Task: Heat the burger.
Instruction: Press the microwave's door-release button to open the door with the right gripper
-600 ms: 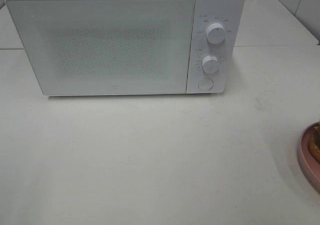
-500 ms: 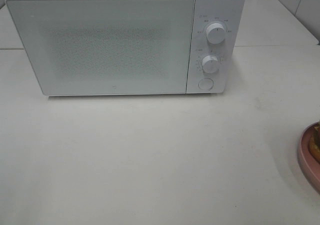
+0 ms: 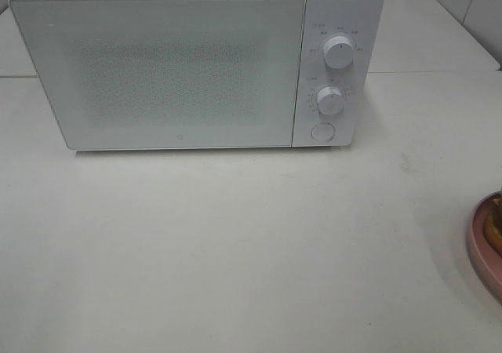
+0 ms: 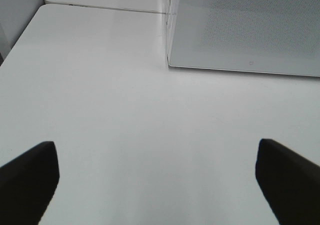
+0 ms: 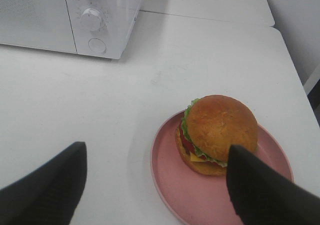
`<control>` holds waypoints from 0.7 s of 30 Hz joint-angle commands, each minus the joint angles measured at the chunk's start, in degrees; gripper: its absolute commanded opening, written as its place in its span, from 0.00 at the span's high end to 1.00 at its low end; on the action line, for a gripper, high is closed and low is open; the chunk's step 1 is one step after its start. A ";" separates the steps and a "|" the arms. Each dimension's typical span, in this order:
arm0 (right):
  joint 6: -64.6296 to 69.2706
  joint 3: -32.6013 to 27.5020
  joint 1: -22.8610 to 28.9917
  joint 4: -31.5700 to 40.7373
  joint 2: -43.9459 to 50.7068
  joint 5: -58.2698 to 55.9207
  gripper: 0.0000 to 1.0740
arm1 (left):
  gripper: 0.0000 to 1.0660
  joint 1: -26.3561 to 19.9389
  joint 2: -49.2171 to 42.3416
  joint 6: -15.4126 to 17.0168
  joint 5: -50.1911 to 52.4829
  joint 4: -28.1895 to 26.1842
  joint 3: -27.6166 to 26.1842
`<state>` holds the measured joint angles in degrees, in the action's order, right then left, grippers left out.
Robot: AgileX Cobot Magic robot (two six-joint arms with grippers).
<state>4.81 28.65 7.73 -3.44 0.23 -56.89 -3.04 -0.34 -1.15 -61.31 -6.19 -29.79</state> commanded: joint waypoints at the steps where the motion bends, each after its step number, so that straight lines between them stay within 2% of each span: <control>1: 2.81 1.03 -0.11 -0.23 0.74 0.86 0.30 | 0.06 0.34 -0.80 0.34 -0.17 -0.46 0.17; 12: 3.50 0.92 -0.11 -0.23 -8.25 9.00 0.30 | 0.06 0.34 -0.80 0.34 -0.17 -0.46 0.17; 21: 3.50 -1.83 -0.11 -0.17 -16.39 20.68 0.30 | 0.06 0.34 -0.80 0.34 -0.17 -0.46 0.17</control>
<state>8.02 26.93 7.73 -3.44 -15.87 -38.04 -3.04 -0.34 -1.15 -61.31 -6.19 -29.79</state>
